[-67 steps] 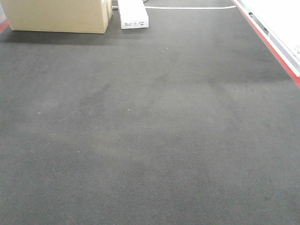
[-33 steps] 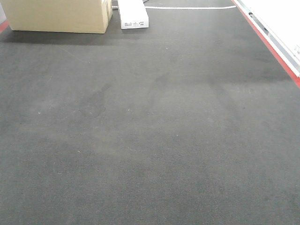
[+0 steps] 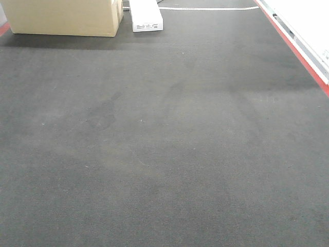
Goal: Pour parts from conveyor to right shelf
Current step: 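Drive the base away from the conveyor holding the block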
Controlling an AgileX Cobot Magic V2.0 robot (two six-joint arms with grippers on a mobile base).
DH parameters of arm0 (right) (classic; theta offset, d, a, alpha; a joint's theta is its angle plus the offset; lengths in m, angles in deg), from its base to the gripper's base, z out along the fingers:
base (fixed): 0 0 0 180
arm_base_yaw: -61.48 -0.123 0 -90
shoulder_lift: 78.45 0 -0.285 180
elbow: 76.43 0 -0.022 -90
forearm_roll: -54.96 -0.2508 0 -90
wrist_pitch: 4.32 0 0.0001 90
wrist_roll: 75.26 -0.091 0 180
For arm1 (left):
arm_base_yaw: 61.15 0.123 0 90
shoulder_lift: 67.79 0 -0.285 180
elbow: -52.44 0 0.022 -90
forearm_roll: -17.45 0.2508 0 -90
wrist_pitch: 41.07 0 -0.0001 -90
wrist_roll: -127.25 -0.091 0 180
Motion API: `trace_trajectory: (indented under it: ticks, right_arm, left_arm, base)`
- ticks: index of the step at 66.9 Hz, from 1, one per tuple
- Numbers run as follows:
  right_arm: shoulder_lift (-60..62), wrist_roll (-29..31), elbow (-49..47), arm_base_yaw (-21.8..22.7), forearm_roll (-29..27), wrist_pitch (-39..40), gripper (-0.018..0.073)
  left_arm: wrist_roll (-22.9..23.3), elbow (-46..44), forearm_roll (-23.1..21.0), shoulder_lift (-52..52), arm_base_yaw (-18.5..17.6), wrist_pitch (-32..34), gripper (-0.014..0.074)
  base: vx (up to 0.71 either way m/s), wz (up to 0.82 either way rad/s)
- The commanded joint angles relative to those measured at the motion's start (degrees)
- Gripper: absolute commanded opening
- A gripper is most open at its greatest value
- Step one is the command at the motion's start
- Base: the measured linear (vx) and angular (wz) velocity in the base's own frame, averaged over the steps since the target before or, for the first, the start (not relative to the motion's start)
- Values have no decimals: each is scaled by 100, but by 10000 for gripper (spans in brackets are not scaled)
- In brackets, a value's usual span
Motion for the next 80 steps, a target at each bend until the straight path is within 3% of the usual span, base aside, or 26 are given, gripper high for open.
trace_trajectory:
  ticks: [1,40,80]
  right_arm:
    - [-48,45,-146,20,82,500,-4]
    - [-48,45,-146,20,82,500,-4]
    - [-48,45,-146,20,83,458,-4]
  left_arm:
    - [25,123,-49,47,-31,429,-6]
    - [25,123,-49,47,-31,429,-6]
    - [25,123,-49,47,-31,429,-6]
  base:
    - [0,0]
    - [-4,3]
    - [-34,5]
